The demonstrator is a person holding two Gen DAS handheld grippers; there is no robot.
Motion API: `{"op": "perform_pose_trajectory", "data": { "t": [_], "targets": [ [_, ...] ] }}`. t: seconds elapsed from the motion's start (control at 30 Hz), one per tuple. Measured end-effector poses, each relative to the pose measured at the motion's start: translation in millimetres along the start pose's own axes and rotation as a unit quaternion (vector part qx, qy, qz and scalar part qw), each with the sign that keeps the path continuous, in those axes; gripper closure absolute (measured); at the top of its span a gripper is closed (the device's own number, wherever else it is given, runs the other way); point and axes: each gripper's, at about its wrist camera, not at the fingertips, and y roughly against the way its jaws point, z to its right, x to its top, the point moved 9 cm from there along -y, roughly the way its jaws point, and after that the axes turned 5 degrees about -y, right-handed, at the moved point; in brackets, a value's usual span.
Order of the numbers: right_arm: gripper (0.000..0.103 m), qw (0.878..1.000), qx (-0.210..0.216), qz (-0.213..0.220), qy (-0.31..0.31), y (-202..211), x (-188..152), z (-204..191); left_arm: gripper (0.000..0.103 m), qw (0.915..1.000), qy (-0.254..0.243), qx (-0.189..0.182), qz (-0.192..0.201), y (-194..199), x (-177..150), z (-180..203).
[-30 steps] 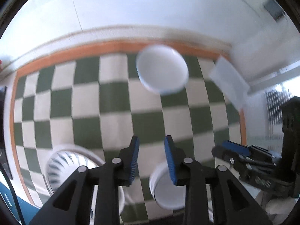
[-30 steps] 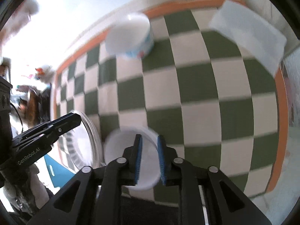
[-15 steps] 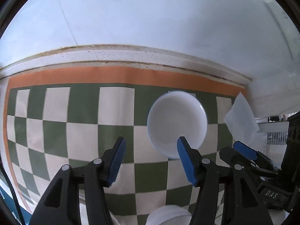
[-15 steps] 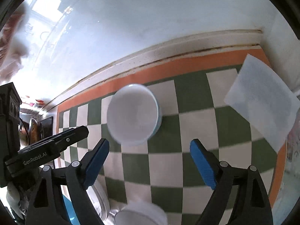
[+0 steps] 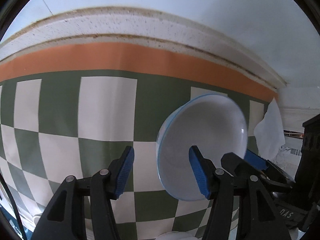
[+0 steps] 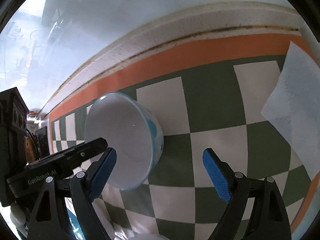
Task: Organize plates and bowls
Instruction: 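Move both tools to the dotted white bowl and grip its rim, then lift the dotted bowl with both tools and lower it onto the bowl stack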
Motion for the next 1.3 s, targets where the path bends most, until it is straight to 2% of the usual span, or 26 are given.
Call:
{"op": "perform_pose_trajectory", "data": {
  "t": [0.13,0.2,0.23,0.37,0.53,0.6,0.7,1.03,1.3],
  "targets": [
    [0.016,1.000,0.003,-0.007,-0.006,-11,3,0,0.050,0.9999,0.009,-0.004,-0.002,-7,1,-3],
    [0.026,1.000,0.008,-0.009,-0.006,-14,5,-1,0.050,0.9999,0.011,-0.009,0.000,-8,2,-4],
    [0.027,1.000,0.008,-0.009,-0.005,-15,6,0,0.053,0.9999,0.013,-0.010,0.001,-8,3,-4],
    [0.045,1.000,0.008,-0.009,0.000,-18,10,-3,0.069,0.9997,0.016,-0.019,0.002,-7,3,-7],
    [0.069,1.000,0.006,-0.008,0.008,-17,12,-7,0.082,0.9992,0.022,-0.031,0.008,-4,3,-15],
    [0.083,1.000,0.004,-0.009,0.012,-17,12,-8,0.085,0.9989,0.025,-0.038,0.009,-3,3,-17],
    [0.090,1.000,-0.003,-0.008,0.013,-18,12,-8,0.088,0.9986,0.027,-0.044,0.015,-2,3,-16],
    [0.090,1.000,-0.011,-0.010,0.020,-21,6,-17,0.090,0.9989,0.020,-0.030,0.030,11,2,-18],
    [0.090,0.999,-0.007,-0.010,0.037,-6,-1,-27,0.090,0.9983,0.018,-0.026,0.048,28,-9,-8]
  ]
}}
